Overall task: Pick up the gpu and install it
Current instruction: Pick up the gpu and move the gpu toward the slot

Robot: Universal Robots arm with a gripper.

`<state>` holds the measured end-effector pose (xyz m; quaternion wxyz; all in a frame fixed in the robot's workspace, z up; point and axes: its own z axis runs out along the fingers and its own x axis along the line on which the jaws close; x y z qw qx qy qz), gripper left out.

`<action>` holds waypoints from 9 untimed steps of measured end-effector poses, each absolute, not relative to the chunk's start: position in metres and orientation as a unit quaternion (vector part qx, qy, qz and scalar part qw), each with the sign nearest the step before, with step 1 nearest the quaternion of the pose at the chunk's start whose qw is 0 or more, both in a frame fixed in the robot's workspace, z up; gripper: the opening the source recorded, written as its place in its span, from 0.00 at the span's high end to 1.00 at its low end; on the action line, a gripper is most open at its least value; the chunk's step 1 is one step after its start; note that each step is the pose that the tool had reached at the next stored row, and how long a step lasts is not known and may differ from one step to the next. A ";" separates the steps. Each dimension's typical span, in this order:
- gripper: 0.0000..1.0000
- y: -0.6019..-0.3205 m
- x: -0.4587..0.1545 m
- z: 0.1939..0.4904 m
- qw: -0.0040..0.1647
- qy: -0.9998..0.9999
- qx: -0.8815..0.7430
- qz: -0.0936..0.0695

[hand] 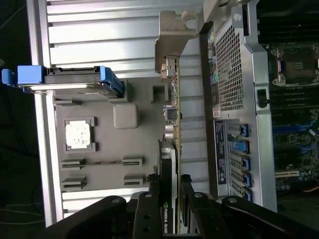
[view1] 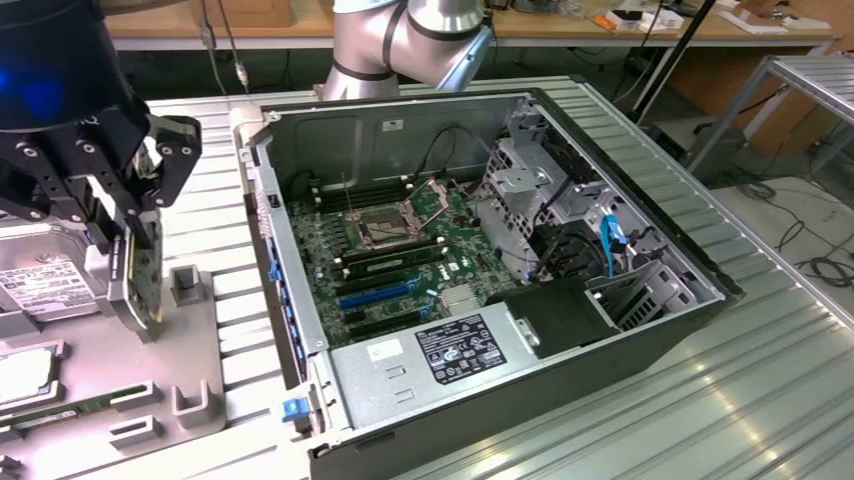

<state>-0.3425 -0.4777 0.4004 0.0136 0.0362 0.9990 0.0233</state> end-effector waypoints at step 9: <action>0.73 -0.478 -0.343 0.413 0.014 0.999 0.036 0.023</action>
